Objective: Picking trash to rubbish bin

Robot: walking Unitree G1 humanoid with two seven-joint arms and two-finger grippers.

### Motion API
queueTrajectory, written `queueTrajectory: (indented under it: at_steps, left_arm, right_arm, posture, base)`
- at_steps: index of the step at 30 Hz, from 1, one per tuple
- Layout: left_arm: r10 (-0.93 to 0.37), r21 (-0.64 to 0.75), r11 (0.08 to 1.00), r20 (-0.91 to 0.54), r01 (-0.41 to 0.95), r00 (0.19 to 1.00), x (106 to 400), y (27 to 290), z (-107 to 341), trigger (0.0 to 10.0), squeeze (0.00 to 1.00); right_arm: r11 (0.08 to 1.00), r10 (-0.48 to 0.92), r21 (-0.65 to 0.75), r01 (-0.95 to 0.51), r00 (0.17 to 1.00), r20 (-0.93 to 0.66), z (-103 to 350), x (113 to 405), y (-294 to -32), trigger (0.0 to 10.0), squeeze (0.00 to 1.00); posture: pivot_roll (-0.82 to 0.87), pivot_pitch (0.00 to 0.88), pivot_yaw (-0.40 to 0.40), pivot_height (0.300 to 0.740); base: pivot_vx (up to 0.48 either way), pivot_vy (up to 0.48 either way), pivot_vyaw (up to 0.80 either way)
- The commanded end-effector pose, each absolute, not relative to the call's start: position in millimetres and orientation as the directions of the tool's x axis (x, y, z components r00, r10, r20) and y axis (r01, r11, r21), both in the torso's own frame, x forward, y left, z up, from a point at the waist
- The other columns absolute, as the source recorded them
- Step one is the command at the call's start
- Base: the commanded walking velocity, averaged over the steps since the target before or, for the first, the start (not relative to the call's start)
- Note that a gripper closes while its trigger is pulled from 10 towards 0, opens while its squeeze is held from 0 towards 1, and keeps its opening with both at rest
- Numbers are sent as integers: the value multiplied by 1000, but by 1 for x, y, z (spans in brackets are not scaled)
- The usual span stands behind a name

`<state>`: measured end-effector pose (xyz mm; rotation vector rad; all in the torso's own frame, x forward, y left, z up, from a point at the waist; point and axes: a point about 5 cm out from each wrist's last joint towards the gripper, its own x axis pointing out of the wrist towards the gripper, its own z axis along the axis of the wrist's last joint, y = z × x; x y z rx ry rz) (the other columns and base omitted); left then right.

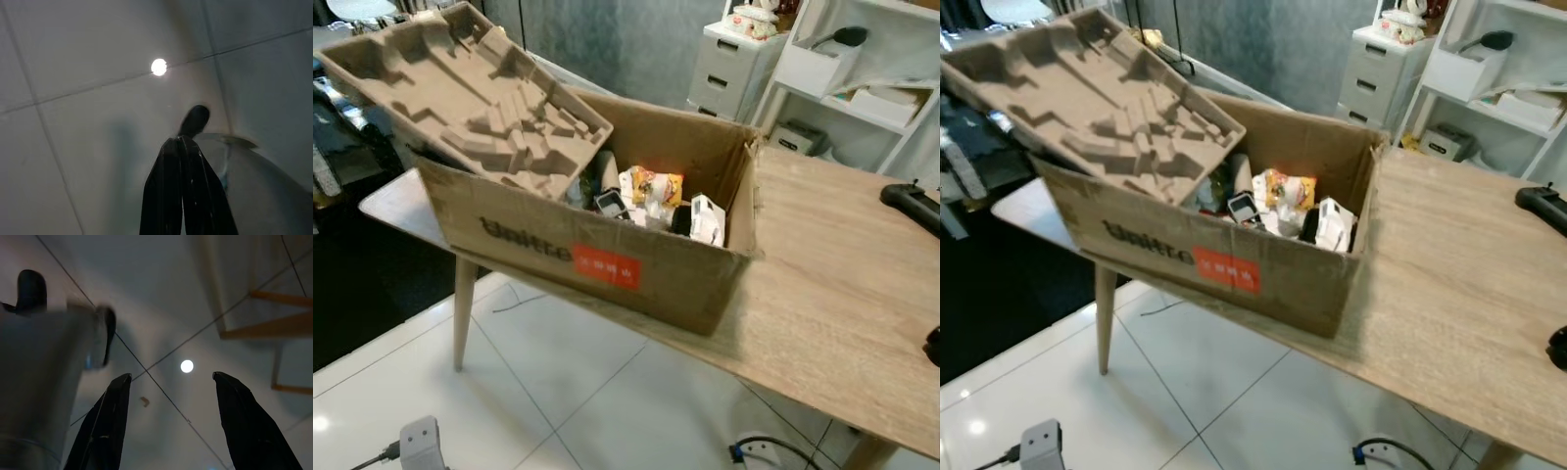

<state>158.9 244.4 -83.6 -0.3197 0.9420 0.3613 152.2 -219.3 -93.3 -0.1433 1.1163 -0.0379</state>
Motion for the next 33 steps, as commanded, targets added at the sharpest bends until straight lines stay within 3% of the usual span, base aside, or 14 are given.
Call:
queueTrajectory:
  at_steps: [1, 33]
  left_arm:
    - [136, -113, 897, -849, -428, 510, 152, 236, -89, 10000, 0]
    - [135, -126, 884, -852, -449, 505, 146, 237, -91, 10000, 0]
  right_arm:
    - [990, -107, -136, -39, 422, -900, -95, 146, -220, 10000, 0]
    - [989, -75, -122, -80, 431, -899, -94, 156, -207, 10000, 0]
  posture:
    - [45, 73, -39, 740]
    - [97, 62, -50, 740]
  base:
    - [-337, 0, 0]
    - [-354, 0, 0]
